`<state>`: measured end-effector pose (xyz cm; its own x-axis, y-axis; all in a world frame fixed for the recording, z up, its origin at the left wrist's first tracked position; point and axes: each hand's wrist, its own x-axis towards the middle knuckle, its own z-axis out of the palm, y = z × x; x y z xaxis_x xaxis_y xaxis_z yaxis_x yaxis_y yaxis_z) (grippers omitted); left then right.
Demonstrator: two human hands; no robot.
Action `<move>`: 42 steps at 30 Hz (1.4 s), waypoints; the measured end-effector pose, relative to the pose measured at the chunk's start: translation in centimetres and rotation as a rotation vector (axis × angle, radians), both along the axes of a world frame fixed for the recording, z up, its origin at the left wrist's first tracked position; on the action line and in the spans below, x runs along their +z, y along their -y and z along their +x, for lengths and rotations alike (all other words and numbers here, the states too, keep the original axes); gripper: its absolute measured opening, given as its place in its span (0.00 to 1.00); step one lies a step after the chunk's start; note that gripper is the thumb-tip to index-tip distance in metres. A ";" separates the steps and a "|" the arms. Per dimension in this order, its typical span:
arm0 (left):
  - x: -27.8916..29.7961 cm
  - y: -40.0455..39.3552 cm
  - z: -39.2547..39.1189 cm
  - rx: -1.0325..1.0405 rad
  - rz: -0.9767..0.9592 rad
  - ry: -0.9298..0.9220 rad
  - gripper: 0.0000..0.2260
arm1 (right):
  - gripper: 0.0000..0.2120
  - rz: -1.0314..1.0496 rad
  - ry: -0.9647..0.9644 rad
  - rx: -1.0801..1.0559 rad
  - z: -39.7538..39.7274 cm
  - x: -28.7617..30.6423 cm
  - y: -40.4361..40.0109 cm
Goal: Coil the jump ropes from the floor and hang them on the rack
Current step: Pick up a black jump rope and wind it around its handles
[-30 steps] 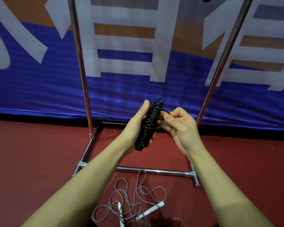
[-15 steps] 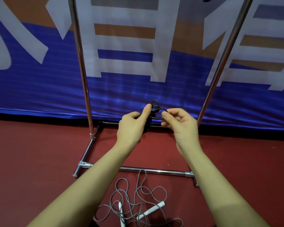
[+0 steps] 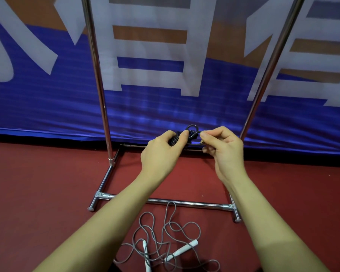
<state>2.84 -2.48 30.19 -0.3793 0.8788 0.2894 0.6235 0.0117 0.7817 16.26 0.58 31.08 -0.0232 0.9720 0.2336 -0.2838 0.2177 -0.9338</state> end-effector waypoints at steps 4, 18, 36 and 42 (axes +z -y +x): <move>0.1 0.1 0.0 0.049 -0.007 -0.016 0.21 | 0.11 -0.010 0.017 0.043 -0.2 0.0 0.2; 0.1 -0.4 0.6 -0.109 -0.058 0.116 0.23 | 0.07 0.078 0.043 -0.119 -0.6 0.1 0.4; 0.9 0.2 -0.3 -0.494 -0.077 0.525 0.23 | 0.07 0.059 -0.126 0.108 -0.7 0.4 0.8; 1.2 0.7 0.1 -0.564 -0.095 0.714 0.19 | 0.07 0.015 -0.178 0.124 -1.0 0.6 1.0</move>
<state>2.99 -3.17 31.42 0.0525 0.9963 0.0679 -0.0752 -0.0639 0.9951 15.27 -0.43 31.73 -0.0996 0.9607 0.2591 -0.4691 0.1843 -0.8637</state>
